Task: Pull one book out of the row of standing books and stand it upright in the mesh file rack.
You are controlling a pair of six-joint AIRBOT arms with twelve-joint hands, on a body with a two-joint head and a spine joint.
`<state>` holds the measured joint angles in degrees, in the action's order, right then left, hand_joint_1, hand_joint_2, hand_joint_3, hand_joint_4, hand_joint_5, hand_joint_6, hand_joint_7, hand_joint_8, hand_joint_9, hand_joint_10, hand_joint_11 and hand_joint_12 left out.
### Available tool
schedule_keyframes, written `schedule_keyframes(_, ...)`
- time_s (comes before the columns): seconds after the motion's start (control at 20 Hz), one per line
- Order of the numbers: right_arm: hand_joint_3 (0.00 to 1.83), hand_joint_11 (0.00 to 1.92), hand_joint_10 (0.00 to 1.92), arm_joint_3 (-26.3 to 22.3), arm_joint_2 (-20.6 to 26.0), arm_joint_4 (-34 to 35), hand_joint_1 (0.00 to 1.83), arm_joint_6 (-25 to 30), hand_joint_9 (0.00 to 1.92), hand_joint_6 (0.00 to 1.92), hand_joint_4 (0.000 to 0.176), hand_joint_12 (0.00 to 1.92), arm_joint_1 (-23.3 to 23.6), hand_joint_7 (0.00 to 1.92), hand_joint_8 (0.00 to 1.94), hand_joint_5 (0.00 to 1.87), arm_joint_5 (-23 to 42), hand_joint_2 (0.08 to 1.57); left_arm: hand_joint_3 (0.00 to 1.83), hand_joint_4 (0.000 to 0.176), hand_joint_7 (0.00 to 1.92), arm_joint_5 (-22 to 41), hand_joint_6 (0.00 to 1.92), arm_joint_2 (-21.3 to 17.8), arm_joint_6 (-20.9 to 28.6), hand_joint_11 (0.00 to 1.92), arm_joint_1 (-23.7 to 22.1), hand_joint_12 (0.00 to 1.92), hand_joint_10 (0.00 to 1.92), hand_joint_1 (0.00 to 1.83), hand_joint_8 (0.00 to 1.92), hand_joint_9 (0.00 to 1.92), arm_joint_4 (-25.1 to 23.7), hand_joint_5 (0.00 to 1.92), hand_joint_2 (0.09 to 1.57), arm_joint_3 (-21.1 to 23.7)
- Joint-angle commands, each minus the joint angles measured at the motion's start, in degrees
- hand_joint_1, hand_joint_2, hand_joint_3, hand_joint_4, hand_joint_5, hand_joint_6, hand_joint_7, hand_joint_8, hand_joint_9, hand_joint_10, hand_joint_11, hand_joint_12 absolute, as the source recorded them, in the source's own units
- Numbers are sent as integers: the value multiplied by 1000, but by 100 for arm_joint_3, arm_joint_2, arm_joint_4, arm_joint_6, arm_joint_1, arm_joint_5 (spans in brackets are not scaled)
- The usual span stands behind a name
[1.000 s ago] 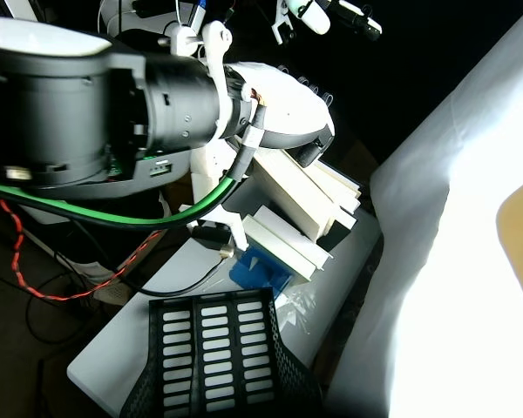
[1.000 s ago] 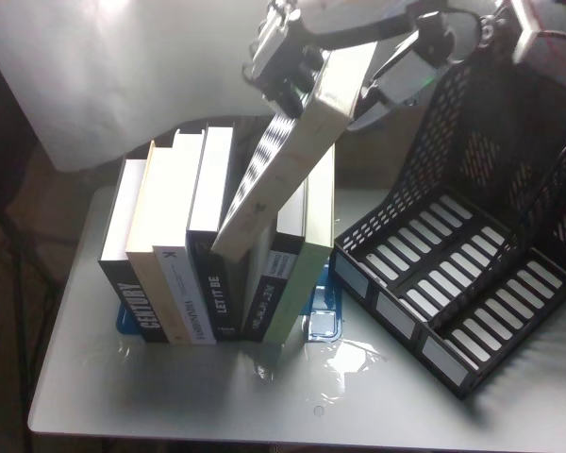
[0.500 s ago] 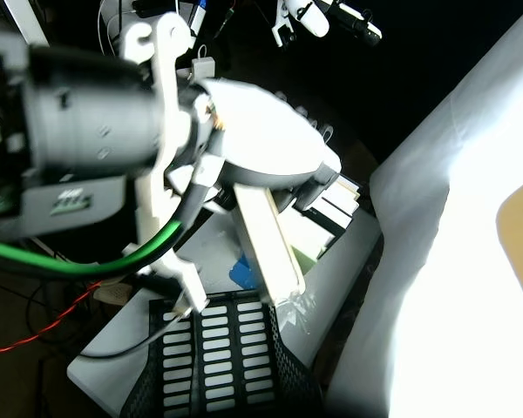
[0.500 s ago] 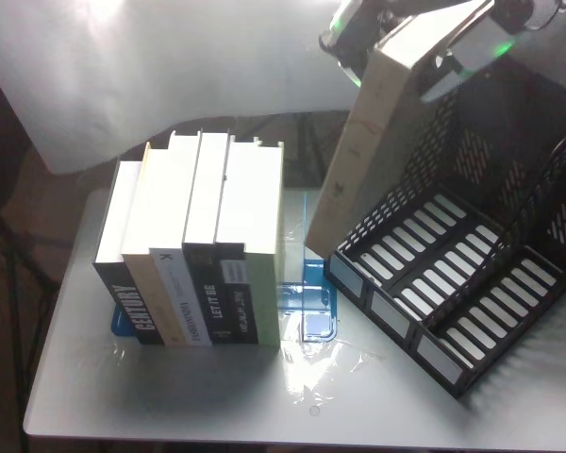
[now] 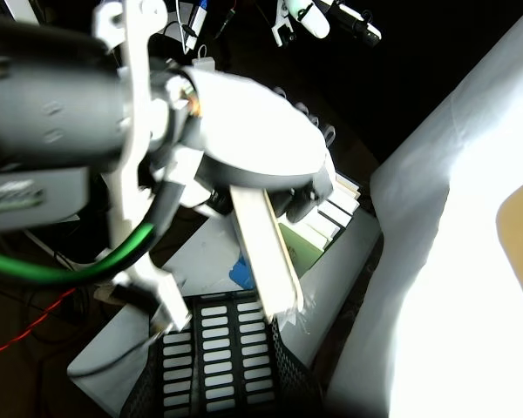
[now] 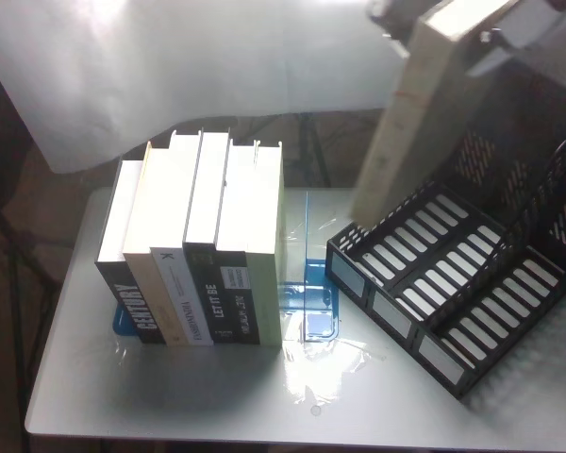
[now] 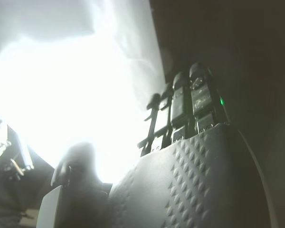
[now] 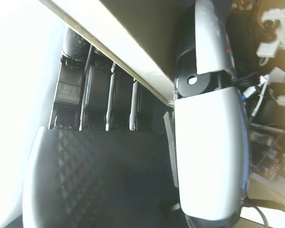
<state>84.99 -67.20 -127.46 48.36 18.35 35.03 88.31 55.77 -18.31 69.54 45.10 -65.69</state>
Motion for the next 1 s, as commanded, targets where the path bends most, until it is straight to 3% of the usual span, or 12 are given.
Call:
schedule_keyframes(0.0, 1, 418, 1439, -4, 99, 234, 1350, 31, 762, 1248, 0, 1704, 118, 859, 1238, 769, -387, 1191, 5, 0, 0, 714, 0, -79, 18, 0, -3, 0, 0, 1, 0, 0, 112, 0, 1374, -26)
schedule_keyframes(0.05, 0, 438, 1427, -31, 154, 231, 1354, 38, 778, 1230, 0, 1701, 73, 890, 1195, 765, -421, 1185, 5, 0, 0, 715, 0, -86, 18, 0, -2, 0, 0, 18, 0, 0, 106, 0, 1379, -16)
schedule_keyframes(0.1, 0, 439, 1321, -60, 208, 226, 1233, 39, 820, 1180, 0, 1748, 34, 935, 1187, 814, -453, 1175, 5, 0, 0, 713, 0, -93, 18, 0, -2, 0, 0, 22, 0, 0, 101, 0, 1379, -6)
schedule_keyframes(0.15, 0, 538, 1400, -87, 248, 226, 1218, 39, 893, 1142, 0, 1848, -13, 954, 1210, 818, -488, 1171, 3, 0, 0, 713, 0, -98, 18, 0, -2, 0, 0, 24, 0, 0, 99, 0, 1376, 1)
schedule_keyframes(0.3, 0, 362, 1348, -167, 392, 250, 1207, 39, 809, 1157, 0, 1838, -196, 929, 1256, 805, -618, 1181, 6, 0, 0, 726, 0, -128, 18, 0, -2, 0, 0, 53, 0, 0, 49, 0, 1392, 39)
schedule_keyframes(0.35, 2, 350, 1417, -176, 413, 275, 1325, 39, 779, 1190, 0, 1784, -232, 899, 1220, 776, -625, 1182, 5, 0, 0, 742, 0, -134, 18, 0, -2, 0, 0, 57, 0, 0, 35, 0, 1391, 53)
schedule_keyframes(0.45, 4, 201, 1283, -243, 464, 277, 1183, 10, 736, 1284, 0, 1834, -286, 863, 1302, 744, -650, 1213, 12, 0, 0, 762, 0, -158, 18, 0, -2, 0, 0, 80, 0, 0, -27, 0, 1418, 94)
schedule_keyframes(0.6, 4, 132, 1252, -348, 505, 277, 1159, -171, 675, 1344, 16, 1787, -373, 798, 1322, 762, -754, 1227, 3, 0, 0, 774, 3, -159, 18, 0, -3, 0, 0, 358, 0, 0, -84, 10, 1455, 119)
schedule_keyframes(0.75, 1, 441, 1242, -340, 457, 285, 1149, -267, 727, 1426, 10, 1673, -461, 766, 1352, 715, -809, 1252, 0, 0, 0, 855, 4, -184, 18, 0, 2, 0, 0, 521, 0, 0, -135, 21, 1461, 185)
schedule_keyframes(0.8, 0, 551, 1393, -335, 408, 367, 1306, -403, 778, 1411, 0, 1592, -514, 796, 1262, 681, -843, 1223, 1, 0, 0, 938, 5, -202, 18, 0, 35, 0, 0, 511, 0, 0, -151, 26, 1466, 221)
schedule_keyframes(0.9, 0, 503, 1471, -336, 330, 487, 1340, -613, 746, 1395, 0, 1610, -598, 814, 1231, 695, -901, 1218, 4, 0, 0, 982, 3, -214, 18, 0, 51, 0, 0, 467, 0, 0, -221, 25, 1476, 247)
schedule_keyframes(0.95, 2, 460, 1597, -339, 305, 487, 1337, -658, 699, 1304, 0, 1803, -632, 776, 1296, 722, -916, 1229, 0, 0, 0, 996, 4, -214, 18, 0, 50, 0, 0, 500, 0, 0, -258, 33, 1472, 252)
